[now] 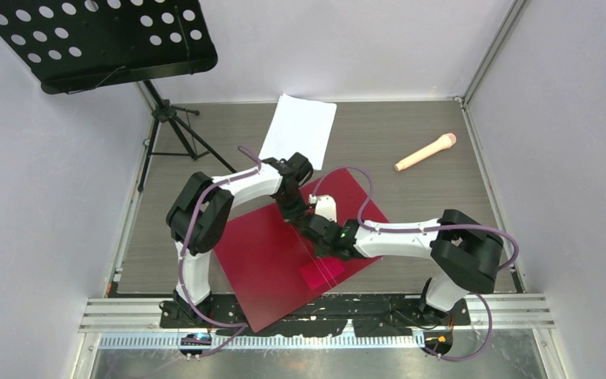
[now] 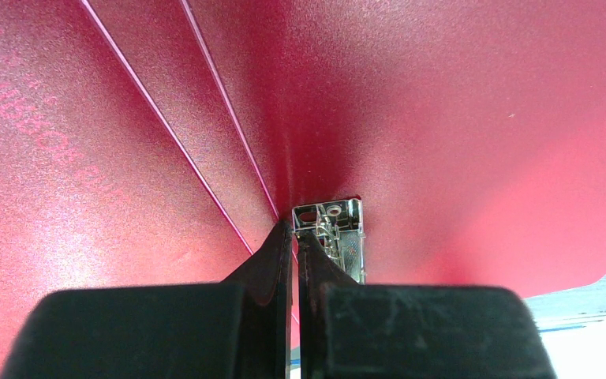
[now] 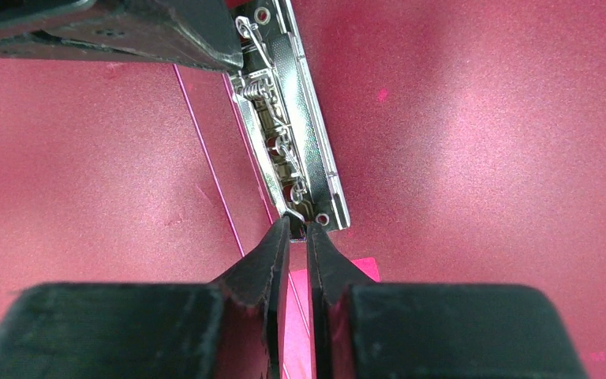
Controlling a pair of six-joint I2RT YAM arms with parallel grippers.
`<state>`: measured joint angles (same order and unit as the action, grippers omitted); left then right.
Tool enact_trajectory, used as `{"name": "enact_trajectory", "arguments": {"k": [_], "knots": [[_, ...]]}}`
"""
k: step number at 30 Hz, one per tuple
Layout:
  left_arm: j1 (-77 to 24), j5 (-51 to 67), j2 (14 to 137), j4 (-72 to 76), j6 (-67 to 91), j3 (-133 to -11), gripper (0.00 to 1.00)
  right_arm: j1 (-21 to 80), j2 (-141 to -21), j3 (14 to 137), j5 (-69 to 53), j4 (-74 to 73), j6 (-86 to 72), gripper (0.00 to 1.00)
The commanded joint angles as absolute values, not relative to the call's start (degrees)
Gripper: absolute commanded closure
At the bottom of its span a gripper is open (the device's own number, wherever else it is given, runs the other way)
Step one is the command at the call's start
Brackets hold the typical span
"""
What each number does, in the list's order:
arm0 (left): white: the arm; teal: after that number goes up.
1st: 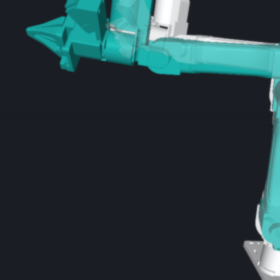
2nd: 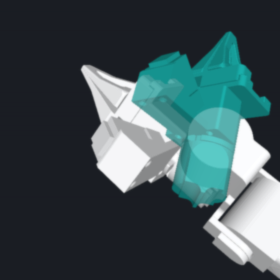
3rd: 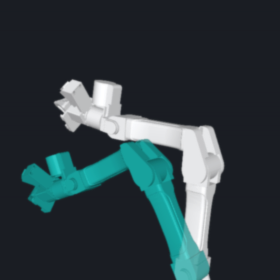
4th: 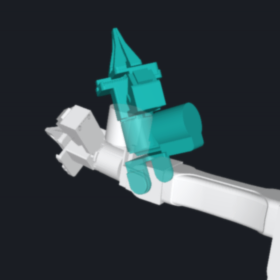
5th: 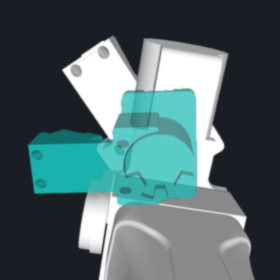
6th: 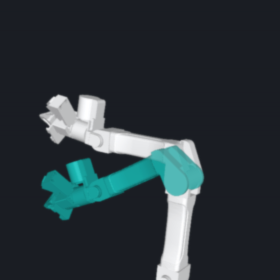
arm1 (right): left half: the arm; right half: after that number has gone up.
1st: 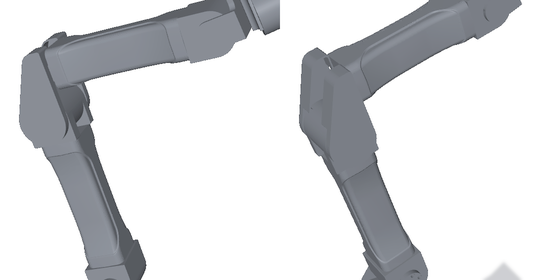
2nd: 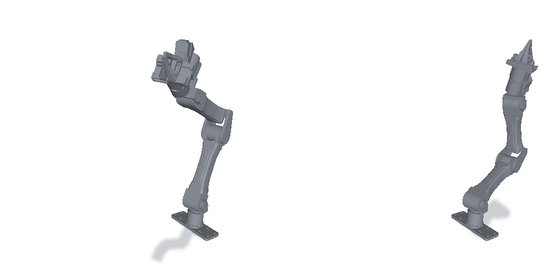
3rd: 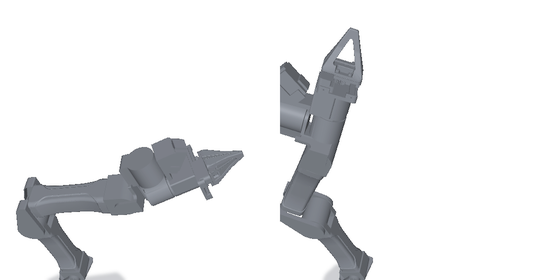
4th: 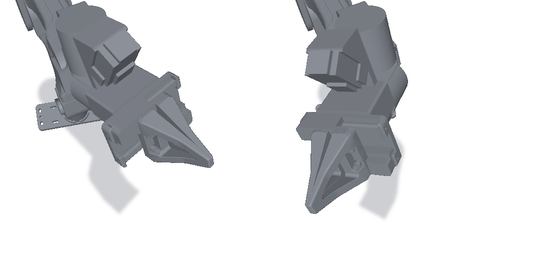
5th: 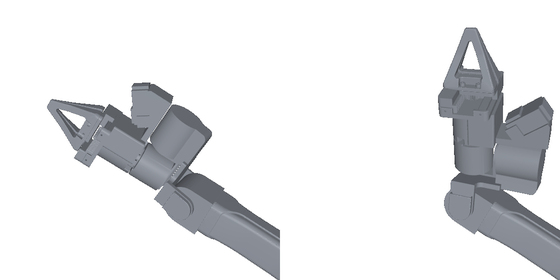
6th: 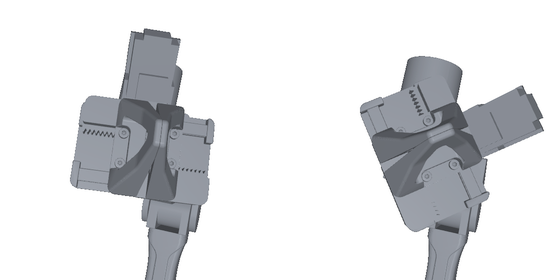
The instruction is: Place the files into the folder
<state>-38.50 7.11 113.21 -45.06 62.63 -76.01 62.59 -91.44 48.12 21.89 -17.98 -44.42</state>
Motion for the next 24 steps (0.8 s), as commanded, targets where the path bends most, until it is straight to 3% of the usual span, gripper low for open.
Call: {"name": "enact_trajectory", "arguments": {"k": [1, 24], "knots": [[-38.13, -3.08, 120.19, -52.97, 60.23, -70.66, 1.00, 62.60, -96.41, 47.74, 26.64, -25.96, -46.47, 0.90], [-36.10, 1.52, 120.12, -51.59, 58.83, -68.90, 1.00, 70.08, -105.53, 56.76, 46.52, -39.64, -50.35, 0.92]]}}
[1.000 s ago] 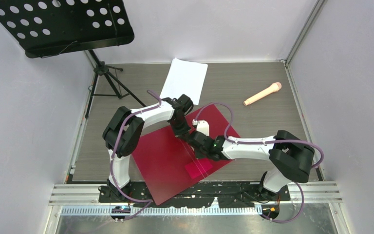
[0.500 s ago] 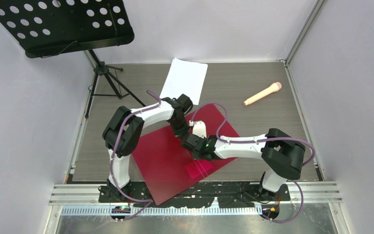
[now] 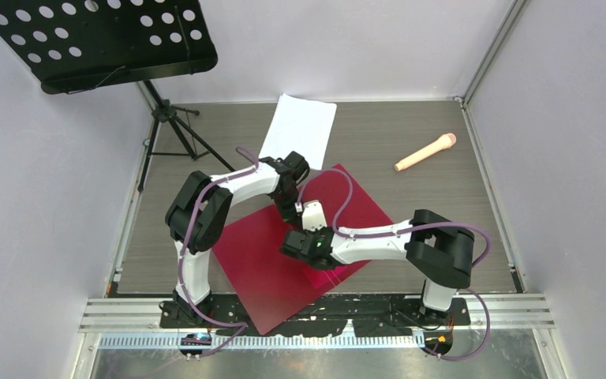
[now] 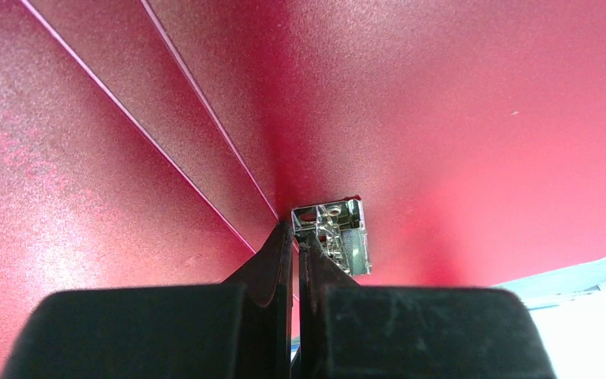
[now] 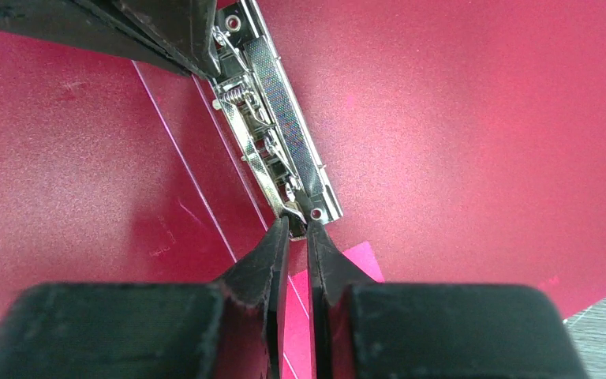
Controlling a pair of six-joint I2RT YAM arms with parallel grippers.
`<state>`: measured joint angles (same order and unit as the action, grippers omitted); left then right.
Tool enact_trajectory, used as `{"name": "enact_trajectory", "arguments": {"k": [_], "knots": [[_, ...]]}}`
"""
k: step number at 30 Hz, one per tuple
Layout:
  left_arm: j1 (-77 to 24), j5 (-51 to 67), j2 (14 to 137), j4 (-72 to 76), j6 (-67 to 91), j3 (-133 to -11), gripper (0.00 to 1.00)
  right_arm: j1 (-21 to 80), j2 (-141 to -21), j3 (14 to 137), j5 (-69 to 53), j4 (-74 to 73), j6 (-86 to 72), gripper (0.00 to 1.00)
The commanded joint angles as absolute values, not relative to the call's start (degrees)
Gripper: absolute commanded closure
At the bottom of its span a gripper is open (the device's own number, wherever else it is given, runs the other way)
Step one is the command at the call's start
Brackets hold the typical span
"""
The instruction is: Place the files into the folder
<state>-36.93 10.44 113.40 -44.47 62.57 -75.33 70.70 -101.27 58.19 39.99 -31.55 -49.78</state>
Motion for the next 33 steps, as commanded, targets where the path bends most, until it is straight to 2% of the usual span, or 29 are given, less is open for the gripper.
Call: {"name": "enact_trajectory", "arguments": {"k": [1, 16, 20, 23, 25, 33], "knots": [[-35.90, 1.84, 119.98, -51.48, 58.74, -68.69, 1.00, 70.52, -106.08, 56.99, 46.95, -39.81, -50.38, 0.93], [-31.10, 5.75, 117.42, -50.09, 57.26, -63.26, 1.00, 72.41, -120.63, 60.49, 52.72, -44.78, -55.36, 0.92], [-31.02, 4.02, 116.96, -50.96, 57.52, -63.24, 1.00, 71.88, -118.85, 57.60, 52.71, -41.46, -56.50, 0.78], [-31.02, 3.70, 117.23, -50.97, 57.65, -63.16, 1.00, 70.29, -117.02, 54.36, 51.29, -35.39, -55.96, 0.58], [-31.11, 3.44, 116.88, -50.65, 57.74, -62.76, 1.00, 68.94, -113.76, 51.46, 49.19, -29.55, -54.55, 0.49], [-31.86, 0.52, 114.15, -51.88, 55.81, -65.21, 1.00, 67.01, -99.04, 43.49, 41.75, -16.50, -49.45, 0.34]]}}
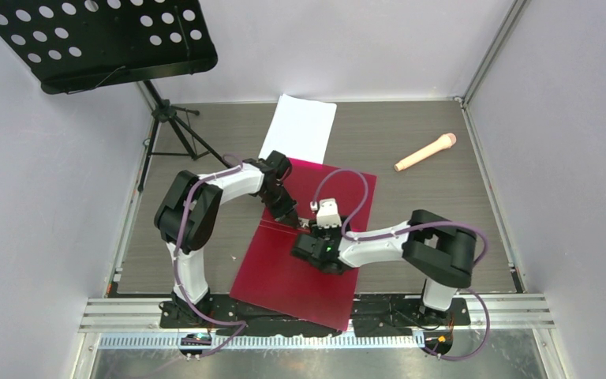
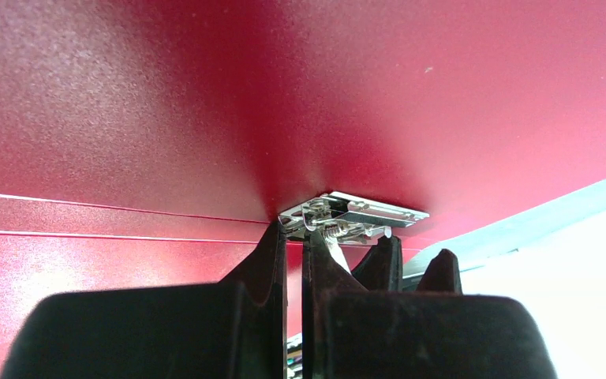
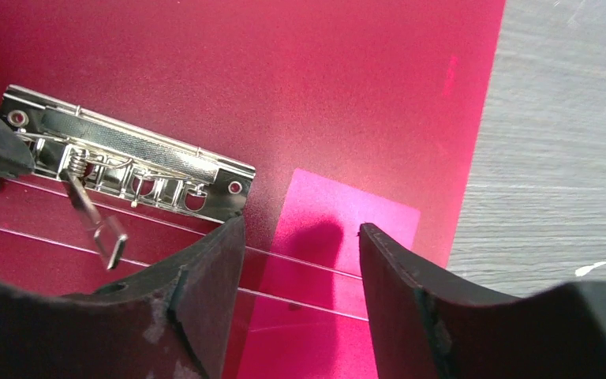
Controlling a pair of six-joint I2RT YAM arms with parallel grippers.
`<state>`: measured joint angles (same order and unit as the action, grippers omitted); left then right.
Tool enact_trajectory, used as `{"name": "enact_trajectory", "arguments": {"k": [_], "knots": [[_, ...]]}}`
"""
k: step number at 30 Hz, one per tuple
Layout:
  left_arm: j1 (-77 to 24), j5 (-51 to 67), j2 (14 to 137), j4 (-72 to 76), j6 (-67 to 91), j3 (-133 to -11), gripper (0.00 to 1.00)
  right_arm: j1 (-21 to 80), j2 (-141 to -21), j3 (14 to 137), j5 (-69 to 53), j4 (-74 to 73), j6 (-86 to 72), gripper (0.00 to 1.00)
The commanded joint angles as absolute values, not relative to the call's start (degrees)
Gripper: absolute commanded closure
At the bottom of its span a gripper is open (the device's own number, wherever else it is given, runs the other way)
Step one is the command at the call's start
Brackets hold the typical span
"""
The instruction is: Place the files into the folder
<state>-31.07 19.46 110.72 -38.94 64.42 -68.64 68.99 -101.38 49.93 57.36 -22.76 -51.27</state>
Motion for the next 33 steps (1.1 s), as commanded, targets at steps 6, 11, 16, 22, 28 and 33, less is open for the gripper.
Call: {"name": "enact_trajectory", "arguments": {"k": [6, 11, 16, 22, 28, 33], "knots": [[-35.12, -3.34, 115.70, -55.25, 50.58, -76.26, 1.00, 66.43, -88.68, 42.57, 38.27, -14.20, -46.73, 0.30], [-38.34, -5.38, 118.59, -59.05, 47.47, -86.34, 1.00, 66.05, -82.18, 44.41, 37.55, -15.88, -45.57, 0.29], [-39.28, -5.90, 119.43, -60.14, 46.44, -90.65, 1.00, 64.72, -77.69, 43.46, 34.98, -15.17, -44.35, 0.29], [-39.38, -7.21, 118.53, -62.97, 44.56, -96.58, 1.00, 63.57, -69.68, 36.75, 27.52, -6.12, -41.79, 0.32], [-39.38, -10.88, 112.83, -65.19, 40.29, -102.27, 0.88, 62.31, -69.56, 32.23, 13.89, 7.38, -39.39, 0.56], [-39.00, -16.78, 106.09, -69.08, 40.07, -103.38, 0.56, 61.04, -75.75, 32.65, 4.42, 18.01, -38.69, 0.68]]}}
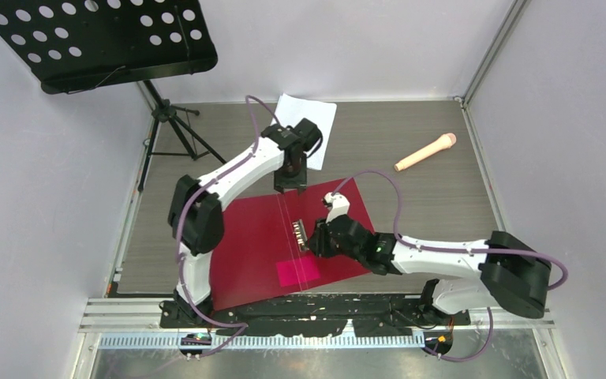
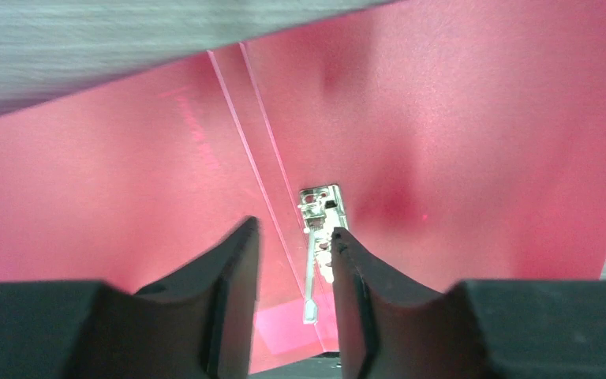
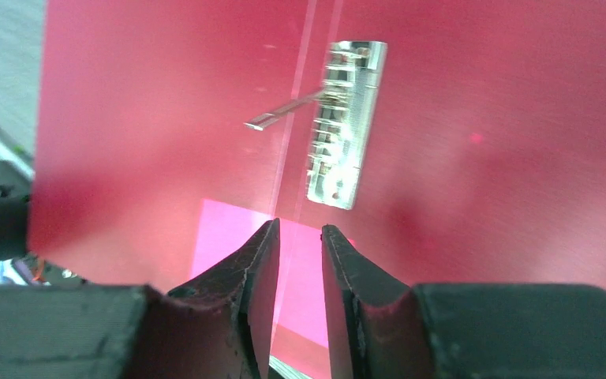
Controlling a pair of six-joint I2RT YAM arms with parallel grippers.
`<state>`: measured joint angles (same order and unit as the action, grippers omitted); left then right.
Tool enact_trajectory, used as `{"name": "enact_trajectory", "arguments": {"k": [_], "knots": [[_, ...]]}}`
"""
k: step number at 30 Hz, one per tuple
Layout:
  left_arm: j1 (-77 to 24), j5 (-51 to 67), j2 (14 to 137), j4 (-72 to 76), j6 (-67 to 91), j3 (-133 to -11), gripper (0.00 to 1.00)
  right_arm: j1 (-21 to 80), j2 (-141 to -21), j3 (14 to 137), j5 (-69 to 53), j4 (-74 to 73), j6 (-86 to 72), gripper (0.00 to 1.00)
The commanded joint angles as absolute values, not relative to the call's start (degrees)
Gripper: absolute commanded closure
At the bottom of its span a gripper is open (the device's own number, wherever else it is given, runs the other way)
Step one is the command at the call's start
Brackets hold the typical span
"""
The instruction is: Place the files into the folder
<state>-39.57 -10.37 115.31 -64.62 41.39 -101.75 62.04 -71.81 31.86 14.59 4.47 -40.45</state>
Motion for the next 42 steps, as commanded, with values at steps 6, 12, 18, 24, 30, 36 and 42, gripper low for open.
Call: {"name": "enact_trajectory", "arguments": {"k": [6, 12, 18, 24, 30, 36, 42], "knots": [[-35.78, -18.16, 95.81, -68.24, 42.69, -92.94, 0.40, 57.16, -85.63, 38.25, -3.10, 21.33, -39.85, 0.74], [-34.31, -18.92, 86.94, -67.29, 42.19, -86.30, 0.37, 49.87, -94.59, 47.92, -9.99, 20.94, -39.25, 0.73], [-34.21, -19.87, 83.60, -68.14, 41.69, -83.96, 0.37, 47.29, -104.26, 60.92, -10.73, 13.01, -36.77, 0.73], [-34.25, -18.78, 83.09, -66.65, 41.41, -81.93, 0.37, 44.97, -109.76, 64.94, -10.96, 11.48, -36.20, 0.74], [-34.06, -20.50, 91.81, -63.47, 40.61, -92.09, 0.32, 41.89, -105.41, 69.33, -10.89, 7.10, -35.39, 0.61], [-30.81, -23.92, 108.49, -58.45, 36.50, -109.13, 0.17, 33.56, -104.86, 73.68, -11.68, 4.39, -39.96, 0.29], [-25.95, -24.68, 122.14, -53.48, 31.65, -122.29, 0.11, 26.88, -111.05, 76.86, -12.66, 6.48, -43.26, 0.17]]}}
